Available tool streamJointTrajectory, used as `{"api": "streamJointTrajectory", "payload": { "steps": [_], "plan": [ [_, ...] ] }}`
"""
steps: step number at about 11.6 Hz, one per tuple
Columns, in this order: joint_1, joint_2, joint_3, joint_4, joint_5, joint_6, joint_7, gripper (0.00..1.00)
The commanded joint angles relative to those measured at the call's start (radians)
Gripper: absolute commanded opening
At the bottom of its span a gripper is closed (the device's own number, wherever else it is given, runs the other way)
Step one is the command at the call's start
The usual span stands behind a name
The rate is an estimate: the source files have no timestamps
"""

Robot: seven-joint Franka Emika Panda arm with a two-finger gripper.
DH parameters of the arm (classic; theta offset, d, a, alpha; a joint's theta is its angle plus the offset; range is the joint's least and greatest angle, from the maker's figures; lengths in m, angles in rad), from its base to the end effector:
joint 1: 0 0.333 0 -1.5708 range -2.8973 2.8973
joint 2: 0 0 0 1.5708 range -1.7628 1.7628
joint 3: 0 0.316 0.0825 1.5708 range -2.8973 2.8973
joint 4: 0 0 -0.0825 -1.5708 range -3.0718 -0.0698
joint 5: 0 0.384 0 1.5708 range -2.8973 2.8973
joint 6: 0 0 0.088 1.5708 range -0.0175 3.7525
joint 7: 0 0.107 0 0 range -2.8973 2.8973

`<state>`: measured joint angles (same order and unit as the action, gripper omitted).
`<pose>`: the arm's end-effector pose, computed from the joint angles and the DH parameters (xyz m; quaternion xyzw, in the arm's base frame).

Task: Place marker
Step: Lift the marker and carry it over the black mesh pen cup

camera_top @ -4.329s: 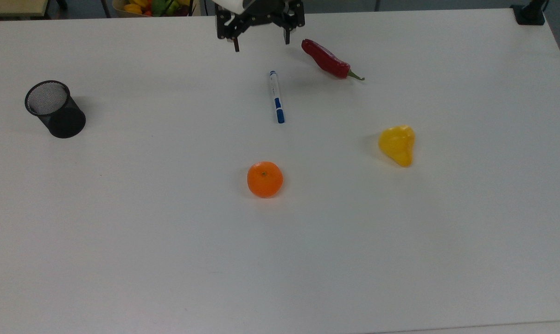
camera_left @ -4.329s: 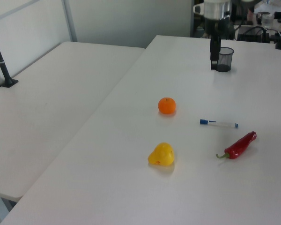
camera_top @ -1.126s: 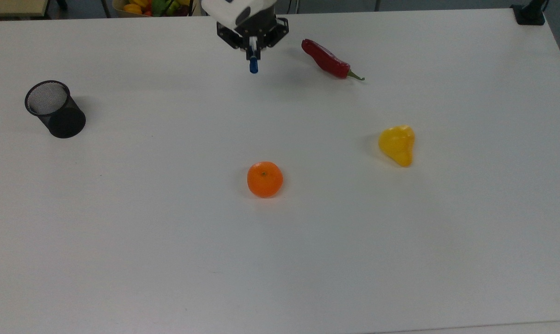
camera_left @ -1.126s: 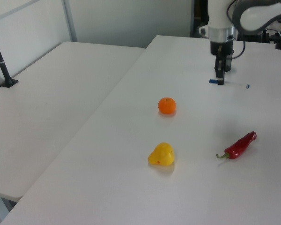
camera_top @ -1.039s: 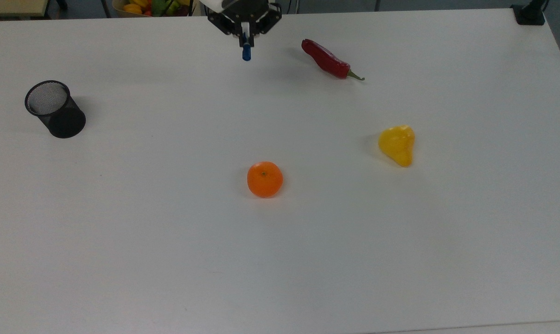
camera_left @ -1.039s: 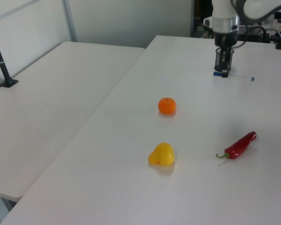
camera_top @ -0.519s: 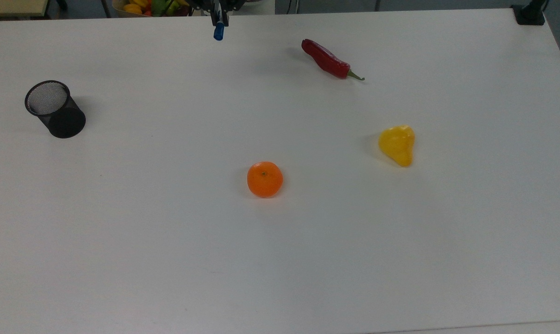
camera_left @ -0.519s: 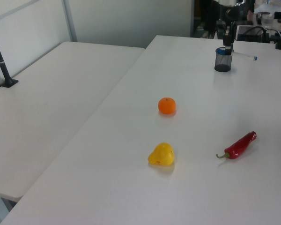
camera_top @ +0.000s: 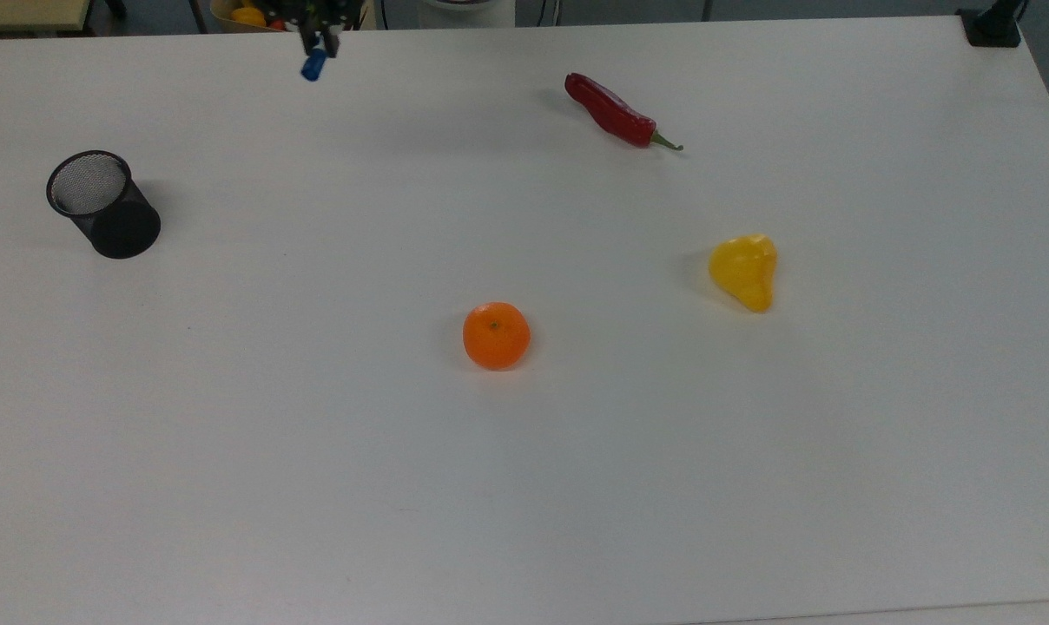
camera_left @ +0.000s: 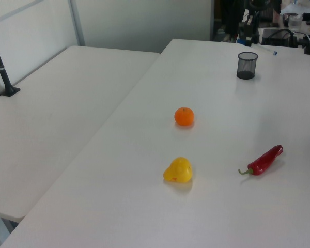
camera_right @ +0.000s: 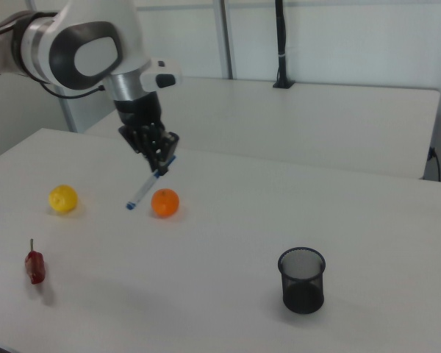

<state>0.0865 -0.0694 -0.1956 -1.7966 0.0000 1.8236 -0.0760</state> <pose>0.5472 -0.0630 0.5769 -0.9987 0.0166 -0.0479 0.0023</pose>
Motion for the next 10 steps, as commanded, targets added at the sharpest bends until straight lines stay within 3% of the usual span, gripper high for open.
{"api": "streamJointTrajectory", "payload": {
  "steps": [1,6,10],
  "plan": [
    [-0.022,0.022,-0.077,0.009,0.003,0.121,-0.073,0.0],
    [-0.108,0.074,-0.149,-0.007,0.003,0.355,-0.188,0.0],
    [-0.175,0.173,-0.153,-0.049,0.005,0.658,-0.199,0.0]
  ]
}}
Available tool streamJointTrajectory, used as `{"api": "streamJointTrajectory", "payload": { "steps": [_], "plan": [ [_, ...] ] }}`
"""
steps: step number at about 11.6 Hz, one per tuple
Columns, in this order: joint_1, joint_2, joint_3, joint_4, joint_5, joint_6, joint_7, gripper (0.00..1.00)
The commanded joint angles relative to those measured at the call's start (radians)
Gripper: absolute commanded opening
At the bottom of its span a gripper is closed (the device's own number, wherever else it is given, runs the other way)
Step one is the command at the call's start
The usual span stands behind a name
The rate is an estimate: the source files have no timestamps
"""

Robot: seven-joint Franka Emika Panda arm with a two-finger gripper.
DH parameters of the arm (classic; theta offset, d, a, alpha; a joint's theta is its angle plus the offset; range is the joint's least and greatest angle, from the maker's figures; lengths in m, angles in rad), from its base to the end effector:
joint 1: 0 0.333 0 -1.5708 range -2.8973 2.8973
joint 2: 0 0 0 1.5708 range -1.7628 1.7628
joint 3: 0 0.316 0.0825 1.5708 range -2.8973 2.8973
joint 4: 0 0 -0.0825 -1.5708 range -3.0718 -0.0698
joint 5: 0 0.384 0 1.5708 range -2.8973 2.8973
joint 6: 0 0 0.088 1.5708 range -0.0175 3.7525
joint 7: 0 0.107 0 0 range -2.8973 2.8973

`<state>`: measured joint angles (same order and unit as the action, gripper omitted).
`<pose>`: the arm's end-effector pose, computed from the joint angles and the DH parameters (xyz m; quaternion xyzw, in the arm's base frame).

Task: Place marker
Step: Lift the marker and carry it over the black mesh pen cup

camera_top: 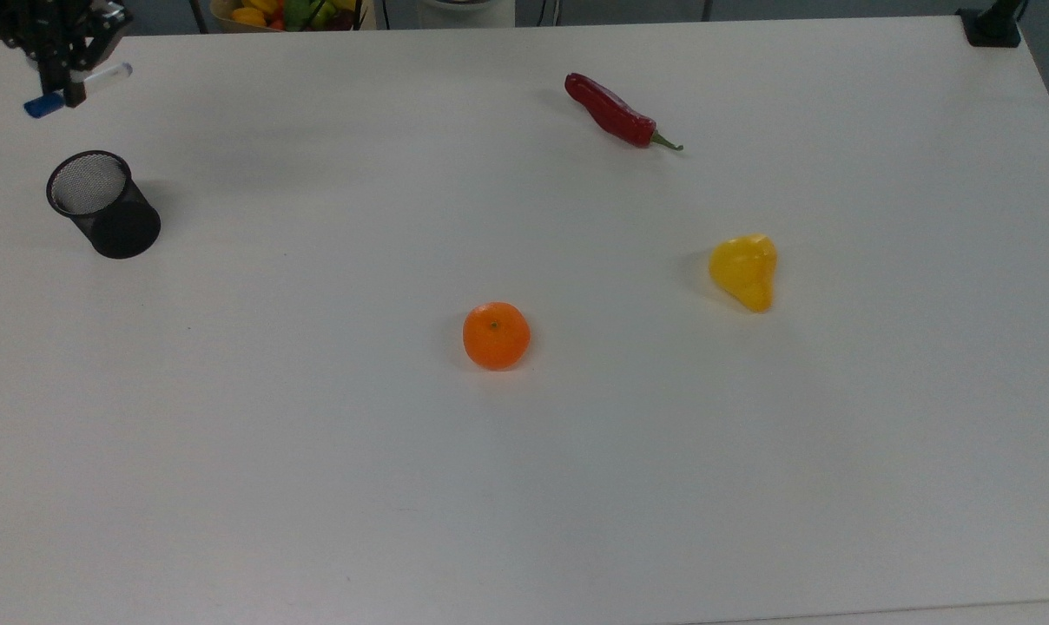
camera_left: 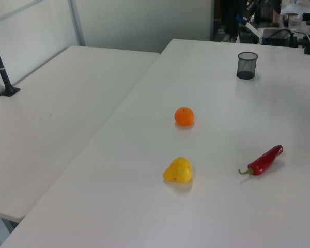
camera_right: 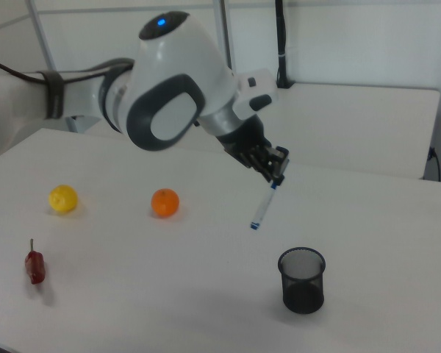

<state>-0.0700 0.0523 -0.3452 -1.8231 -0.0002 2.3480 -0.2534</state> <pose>0.5657 -0.2448 0.5544 0.9688 -0.0762 0.2197 0.0855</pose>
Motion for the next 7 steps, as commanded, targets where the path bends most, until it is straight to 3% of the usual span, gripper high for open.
{"api": "streamJointTrajectory", "payload": {
  "steps": [1,7],
  "plan": [
    [-0.027,0.066,-0.005,-0.031,0.005,0.161,-0.021,0.0],
    [-0.051,0.144,-0.005,-0.171,0.006,0.526,-0.023,0.0]
  ]
}}
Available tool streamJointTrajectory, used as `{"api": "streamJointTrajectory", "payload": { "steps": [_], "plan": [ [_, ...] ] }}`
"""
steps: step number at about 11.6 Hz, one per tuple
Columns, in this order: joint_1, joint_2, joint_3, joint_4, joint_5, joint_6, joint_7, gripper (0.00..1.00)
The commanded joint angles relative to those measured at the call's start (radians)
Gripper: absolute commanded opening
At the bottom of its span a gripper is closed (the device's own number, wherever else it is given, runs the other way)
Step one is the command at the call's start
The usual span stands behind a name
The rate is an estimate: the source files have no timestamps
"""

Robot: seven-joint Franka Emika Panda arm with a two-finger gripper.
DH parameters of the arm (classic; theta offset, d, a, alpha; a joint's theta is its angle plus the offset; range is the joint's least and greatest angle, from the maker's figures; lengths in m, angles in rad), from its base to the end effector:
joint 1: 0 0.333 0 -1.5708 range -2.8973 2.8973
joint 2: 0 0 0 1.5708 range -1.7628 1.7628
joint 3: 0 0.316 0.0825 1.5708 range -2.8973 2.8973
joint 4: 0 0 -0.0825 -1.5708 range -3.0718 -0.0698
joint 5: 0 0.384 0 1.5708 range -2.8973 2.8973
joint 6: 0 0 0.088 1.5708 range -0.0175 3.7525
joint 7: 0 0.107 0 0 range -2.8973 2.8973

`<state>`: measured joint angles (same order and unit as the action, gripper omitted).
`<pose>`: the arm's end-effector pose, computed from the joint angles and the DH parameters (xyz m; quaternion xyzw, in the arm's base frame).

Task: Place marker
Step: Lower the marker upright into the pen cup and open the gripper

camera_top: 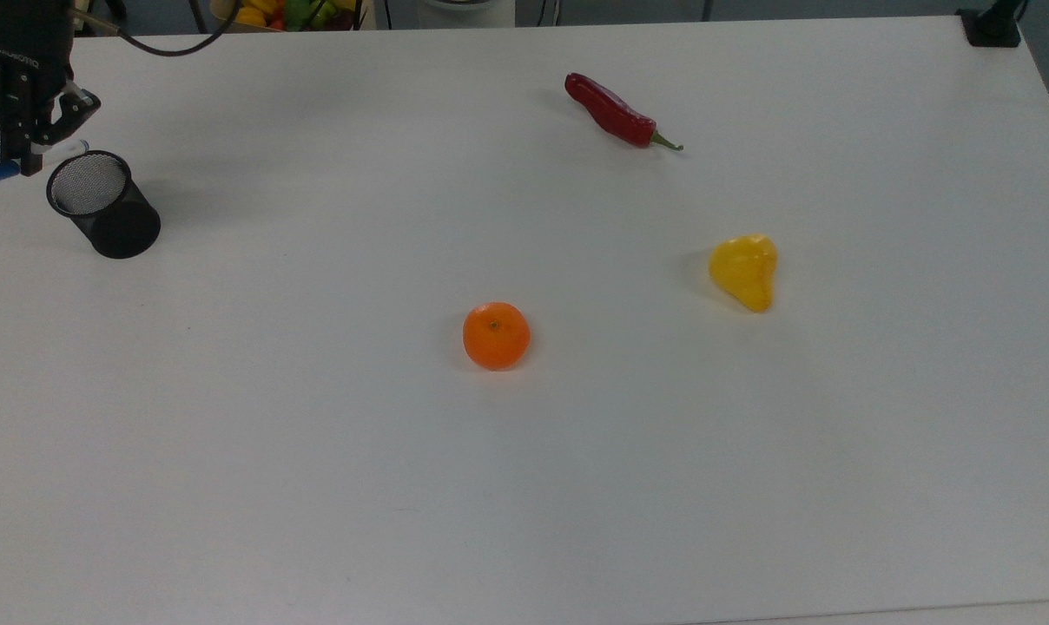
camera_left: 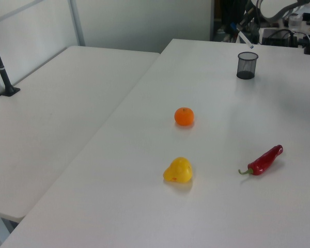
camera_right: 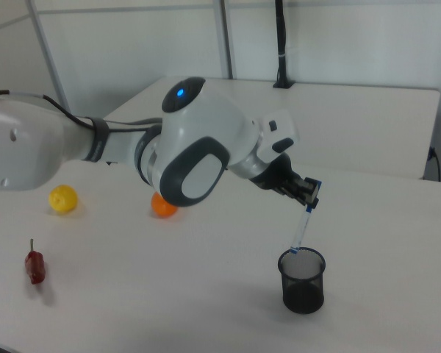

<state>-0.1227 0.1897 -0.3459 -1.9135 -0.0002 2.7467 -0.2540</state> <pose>0.5825 -0.2803 0.4780 0.9424 -0.0884 0.2902 0.1411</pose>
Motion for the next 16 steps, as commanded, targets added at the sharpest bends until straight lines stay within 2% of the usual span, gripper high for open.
{"api": "streamJointTrajectory", "payload": {
  "steps": [1,3,6,7,9,11,15,16],
  "plan": [
    [0.0,0.025,-0.004,-0.1,0.006,0.172,-0.022,0.0],
    [0.0,0.049,-0.004,-0.13,0.006,0.234,-0.022,0.0],
    [0.0,0.051,-0.004,-0.153,0.005,0.248,-0.039,0.0],
    [0.0,0.053,-0.004,-0.154,0.005,0.248,-0.045,0.05],
    [-0.002,0.056,-0.004,-0.156,0.005,0.245,-0.045,0.31],
    [-0.002,0.056,-0.004,-0.156,0.005,0.241,-0.044,0.39],
    [-0.002,0.053,-0.004,-0.154,0.005,0.235,-0.042,0.75],
    [-0.002,0.047,-0.004,-0.151,0.005,0.234,-0.031,1.0]
  ]
}}
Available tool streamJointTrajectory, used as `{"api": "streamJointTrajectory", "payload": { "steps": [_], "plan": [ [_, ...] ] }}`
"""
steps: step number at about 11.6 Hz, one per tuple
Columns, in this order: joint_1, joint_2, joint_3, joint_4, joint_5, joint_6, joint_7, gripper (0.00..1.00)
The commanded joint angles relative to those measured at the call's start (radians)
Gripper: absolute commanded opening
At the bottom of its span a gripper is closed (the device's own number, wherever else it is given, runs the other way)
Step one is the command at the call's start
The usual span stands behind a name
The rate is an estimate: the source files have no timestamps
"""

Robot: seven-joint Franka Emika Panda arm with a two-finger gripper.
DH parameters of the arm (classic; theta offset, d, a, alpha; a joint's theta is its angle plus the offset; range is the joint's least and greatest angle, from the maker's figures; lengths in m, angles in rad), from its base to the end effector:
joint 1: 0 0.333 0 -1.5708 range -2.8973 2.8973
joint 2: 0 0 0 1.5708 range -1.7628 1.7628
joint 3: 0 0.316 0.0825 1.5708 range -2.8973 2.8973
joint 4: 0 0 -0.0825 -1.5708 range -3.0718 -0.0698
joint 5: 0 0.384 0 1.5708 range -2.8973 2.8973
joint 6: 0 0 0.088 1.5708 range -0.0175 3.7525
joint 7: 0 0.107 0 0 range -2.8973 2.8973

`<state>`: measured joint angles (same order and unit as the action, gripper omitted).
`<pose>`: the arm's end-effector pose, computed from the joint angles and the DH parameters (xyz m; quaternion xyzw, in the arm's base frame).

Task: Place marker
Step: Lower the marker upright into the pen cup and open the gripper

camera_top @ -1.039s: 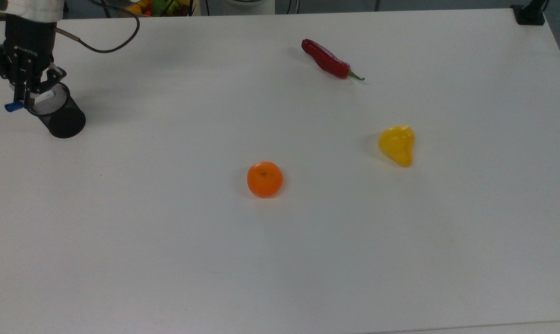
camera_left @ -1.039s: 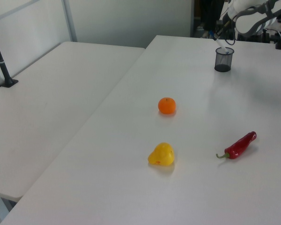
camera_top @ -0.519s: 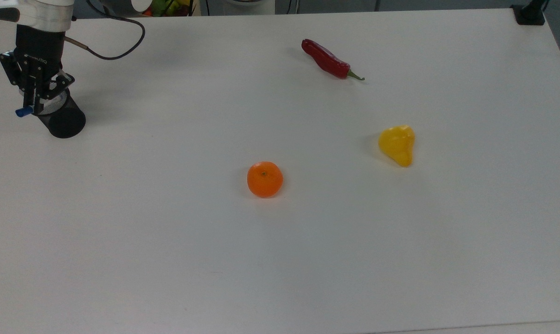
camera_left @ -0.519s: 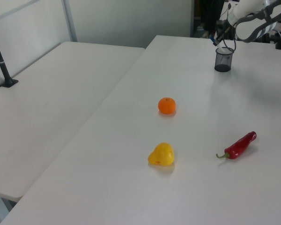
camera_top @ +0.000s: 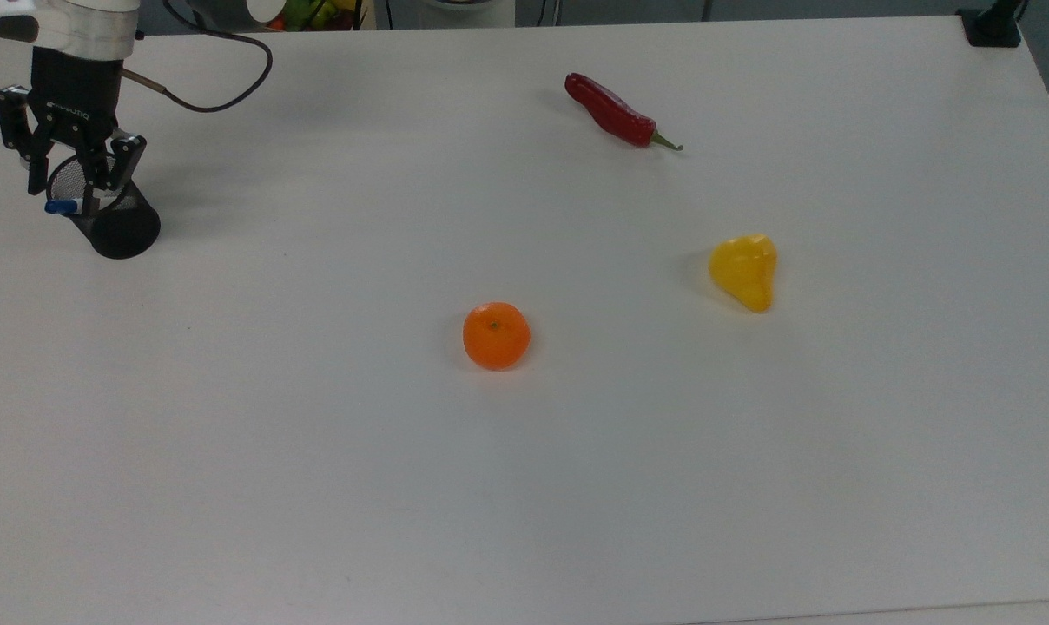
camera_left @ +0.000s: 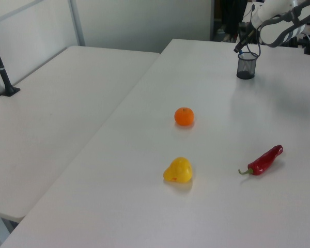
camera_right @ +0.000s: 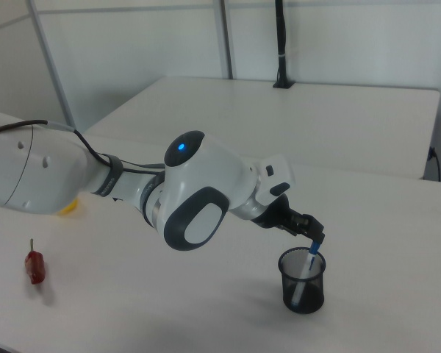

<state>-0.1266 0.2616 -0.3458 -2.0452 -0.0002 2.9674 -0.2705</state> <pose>0.5717 -0.2778 0.3990 0.9397 -0.0753 0.2943 0.1572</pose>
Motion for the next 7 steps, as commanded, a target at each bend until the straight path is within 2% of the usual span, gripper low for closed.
{"api": "streamJointTrajectory", "payload": {
  "steps": [1,3,4,7],
  "plan": [
    [0.002,-0.03,-0.004,-0.016,0.011,0.012,-0.009,1.0],
    [0.002,-0.047,-0.004,0.013,0.013,0.009,0.03,1.0],
    [0.005,-0.068,-0.004,0.02,0.013,-0.043,0.042,1.0],
    [0.005,-0.126,0.008,0.138,0.017,-0.362,0.097,1.0]
  ]
}}
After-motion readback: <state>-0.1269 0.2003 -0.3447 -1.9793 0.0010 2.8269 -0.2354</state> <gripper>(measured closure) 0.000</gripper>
